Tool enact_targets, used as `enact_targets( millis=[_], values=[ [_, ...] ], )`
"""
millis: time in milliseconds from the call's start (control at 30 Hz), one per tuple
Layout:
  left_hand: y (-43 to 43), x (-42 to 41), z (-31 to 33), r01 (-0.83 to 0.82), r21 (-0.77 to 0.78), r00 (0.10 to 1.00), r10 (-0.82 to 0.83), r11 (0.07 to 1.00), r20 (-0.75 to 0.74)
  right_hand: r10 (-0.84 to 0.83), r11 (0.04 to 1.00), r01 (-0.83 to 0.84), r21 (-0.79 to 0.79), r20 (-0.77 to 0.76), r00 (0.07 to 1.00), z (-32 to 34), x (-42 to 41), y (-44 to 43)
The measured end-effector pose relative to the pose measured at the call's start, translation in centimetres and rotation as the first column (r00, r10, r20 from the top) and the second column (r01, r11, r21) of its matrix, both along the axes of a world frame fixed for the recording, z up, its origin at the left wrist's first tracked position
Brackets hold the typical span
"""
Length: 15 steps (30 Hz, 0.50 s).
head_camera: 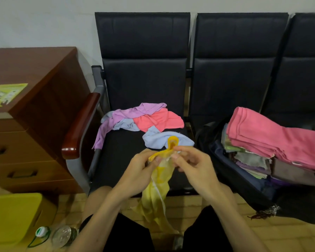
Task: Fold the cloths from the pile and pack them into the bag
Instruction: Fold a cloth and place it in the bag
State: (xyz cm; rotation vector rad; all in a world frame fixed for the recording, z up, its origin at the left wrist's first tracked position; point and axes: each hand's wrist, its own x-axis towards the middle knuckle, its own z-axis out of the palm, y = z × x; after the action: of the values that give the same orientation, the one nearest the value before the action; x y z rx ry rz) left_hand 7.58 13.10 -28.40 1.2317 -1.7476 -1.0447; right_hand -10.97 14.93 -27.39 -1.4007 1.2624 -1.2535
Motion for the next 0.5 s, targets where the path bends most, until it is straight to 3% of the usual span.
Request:
enact_targets(
  millis=[67, 133, 233, 333, 400, 500],
  values=[
    [-0.7, 0.5, 0.6, 0.028, -0.009, 1.000, -0.028, 1.000, -0.012, -0.153, 0.986, 0.151, -0.072, -0.024, 0.988, -0.4, -1.8, -0.9],
    [-1.4, 1.2, 1.9, 0.092, -0.016, 0.995, -0.093, 0.996, -0.042, -0.132, 0.991, 0.133, 0.005, -0.039, 0.990, -0.8, -3.2, -1.7],
    [-2.2, 2.3, 4.2, 0.254, 0.002, 0.965, -0.253, 0.967, -0.066, 0.090, 0.960, -0.138, 0.244, 0.199, 0.976, -1.3, -3.8, -3.0],
    [-2.7, 3.4, 6.3, 0.341, 0.024, 0.940, -0.341, 0.940, -0.019, 0.394, 0.879, -0.432, 0.204, 0.201, 0.897, -0.3, -3.5, -3.8],
    [-3.0, 4.3, 6.8, 0.311, 0.044, 0.951, -0.311, 0.950, -0.007, 0.320, 0.938, -0.333, 0.098, 0.125, 0.939, 1.6, -2.9, -4.0],
    [-3.2, 4.9, 6.5, 0.095, -0.037, 0.995, -0.095, 0.995, 0.010, 0.109, 0.994, -0.110, 0.002, 0.069, 0.992, 5.2, -2.3, -4.3]
  ],
)
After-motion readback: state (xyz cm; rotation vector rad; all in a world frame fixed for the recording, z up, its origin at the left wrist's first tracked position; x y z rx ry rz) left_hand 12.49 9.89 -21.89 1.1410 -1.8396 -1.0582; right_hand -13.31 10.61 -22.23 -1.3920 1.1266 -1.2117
